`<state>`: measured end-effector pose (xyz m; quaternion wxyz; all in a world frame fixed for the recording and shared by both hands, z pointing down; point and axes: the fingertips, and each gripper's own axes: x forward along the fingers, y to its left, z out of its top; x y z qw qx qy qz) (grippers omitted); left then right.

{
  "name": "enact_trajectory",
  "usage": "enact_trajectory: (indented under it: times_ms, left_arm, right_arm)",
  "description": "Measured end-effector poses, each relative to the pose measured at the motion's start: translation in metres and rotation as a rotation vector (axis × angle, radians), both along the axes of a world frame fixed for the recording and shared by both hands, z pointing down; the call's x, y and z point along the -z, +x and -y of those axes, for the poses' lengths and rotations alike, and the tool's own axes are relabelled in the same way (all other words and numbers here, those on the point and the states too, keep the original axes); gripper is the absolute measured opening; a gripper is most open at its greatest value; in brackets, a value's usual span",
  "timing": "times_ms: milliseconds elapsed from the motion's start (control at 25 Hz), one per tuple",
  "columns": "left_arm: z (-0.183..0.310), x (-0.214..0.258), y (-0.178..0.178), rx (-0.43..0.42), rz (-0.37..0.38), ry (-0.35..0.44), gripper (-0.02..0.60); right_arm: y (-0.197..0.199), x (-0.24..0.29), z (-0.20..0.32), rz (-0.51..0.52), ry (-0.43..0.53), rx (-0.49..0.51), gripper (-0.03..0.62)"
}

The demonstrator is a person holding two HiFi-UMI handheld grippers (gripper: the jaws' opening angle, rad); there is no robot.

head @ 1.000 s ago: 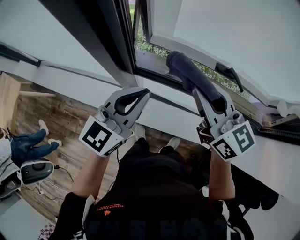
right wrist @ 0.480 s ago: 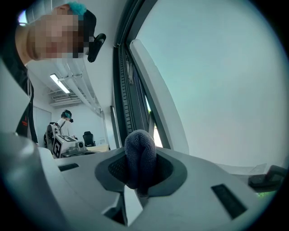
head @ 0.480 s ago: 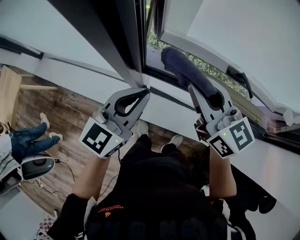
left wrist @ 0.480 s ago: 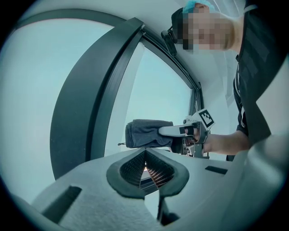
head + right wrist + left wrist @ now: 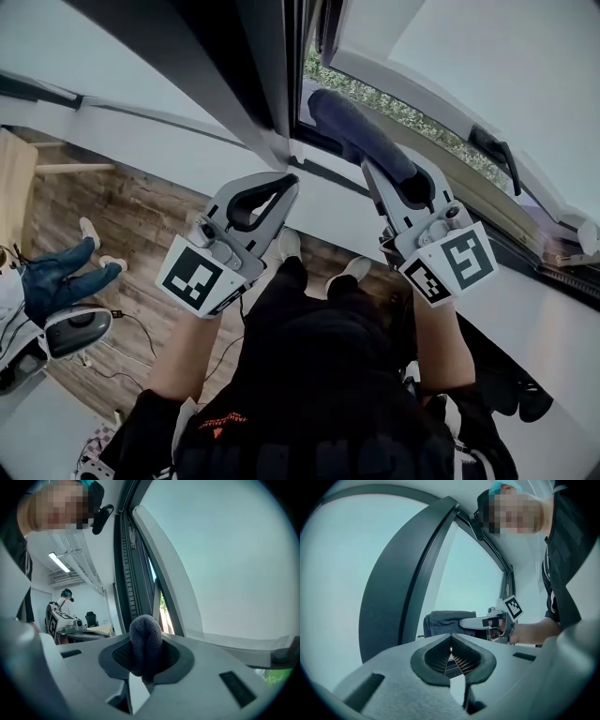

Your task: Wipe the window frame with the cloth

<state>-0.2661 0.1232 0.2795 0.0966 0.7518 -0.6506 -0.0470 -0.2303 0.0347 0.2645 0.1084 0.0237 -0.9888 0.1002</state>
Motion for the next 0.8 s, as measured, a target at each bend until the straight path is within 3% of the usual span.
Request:
enact_trajectory:
  times_ms: [800]
  left_arm:
    - [-0.005, -0.047, -0.004, -0.017, -0.060, -0.069, 0.020]
  right_arm:
    - [-0.026, -0.088, -0.011, -0.151, 0.037, -0.026, 0.067]
